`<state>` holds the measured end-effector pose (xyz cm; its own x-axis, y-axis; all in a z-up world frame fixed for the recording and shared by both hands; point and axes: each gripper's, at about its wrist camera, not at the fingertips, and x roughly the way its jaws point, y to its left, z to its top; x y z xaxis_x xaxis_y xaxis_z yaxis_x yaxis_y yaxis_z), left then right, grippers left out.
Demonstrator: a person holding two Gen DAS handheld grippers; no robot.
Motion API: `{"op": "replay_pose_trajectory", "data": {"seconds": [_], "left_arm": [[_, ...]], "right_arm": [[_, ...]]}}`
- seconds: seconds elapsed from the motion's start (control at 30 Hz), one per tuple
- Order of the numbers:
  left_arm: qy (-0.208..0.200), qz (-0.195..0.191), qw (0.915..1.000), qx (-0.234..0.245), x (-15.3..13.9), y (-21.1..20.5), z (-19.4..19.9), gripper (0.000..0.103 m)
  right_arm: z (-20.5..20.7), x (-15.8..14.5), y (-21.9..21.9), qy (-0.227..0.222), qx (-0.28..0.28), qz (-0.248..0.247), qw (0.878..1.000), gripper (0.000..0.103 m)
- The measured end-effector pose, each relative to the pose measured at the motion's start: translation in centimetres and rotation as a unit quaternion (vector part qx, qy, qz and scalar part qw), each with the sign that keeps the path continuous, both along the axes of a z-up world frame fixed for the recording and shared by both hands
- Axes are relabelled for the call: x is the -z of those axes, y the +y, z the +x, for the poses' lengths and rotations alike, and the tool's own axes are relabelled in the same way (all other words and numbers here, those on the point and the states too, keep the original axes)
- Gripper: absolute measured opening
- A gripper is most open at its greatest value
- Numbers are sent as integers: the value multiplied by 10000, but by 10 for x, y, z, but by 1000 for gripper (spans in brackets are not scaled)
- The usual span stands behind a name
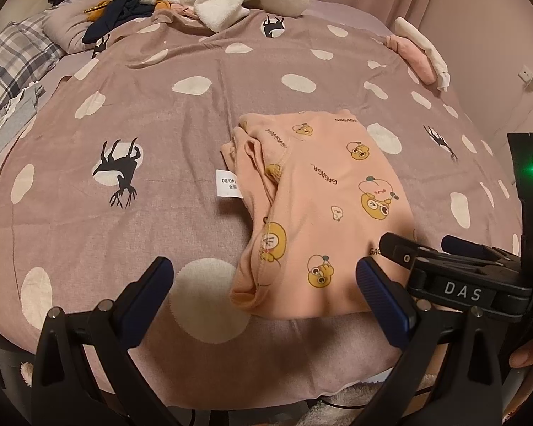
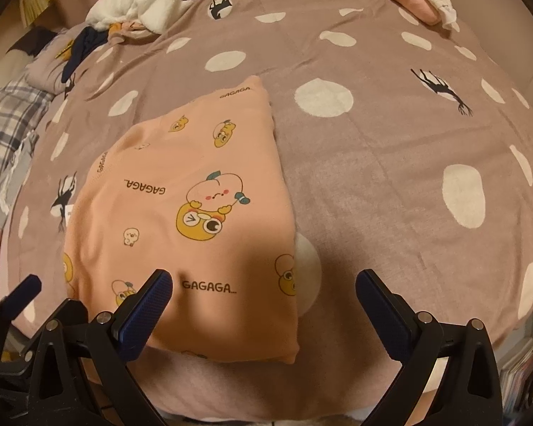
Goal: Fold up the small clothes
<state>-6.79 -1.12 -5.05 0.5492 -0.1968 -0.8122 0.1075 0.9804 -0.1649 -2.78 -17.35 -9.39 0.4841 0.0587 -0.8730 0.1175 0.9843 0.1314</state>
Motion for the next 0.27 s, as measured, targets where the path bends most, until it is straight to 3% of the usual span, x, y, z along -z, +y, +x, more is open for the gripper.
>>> {"op": "replay_pose_trajectory", "data": {"seconds": [0.17,0.27], "left_arm": [[-44,18,10000,-58,0,1,-1,103],[-308,299,9988,-227,-4,0,-4,103]], "right_arm": [[0,0,0,16,22,-34,10000,102],[0,1,-1,31,25,-46,10000,102]]}}
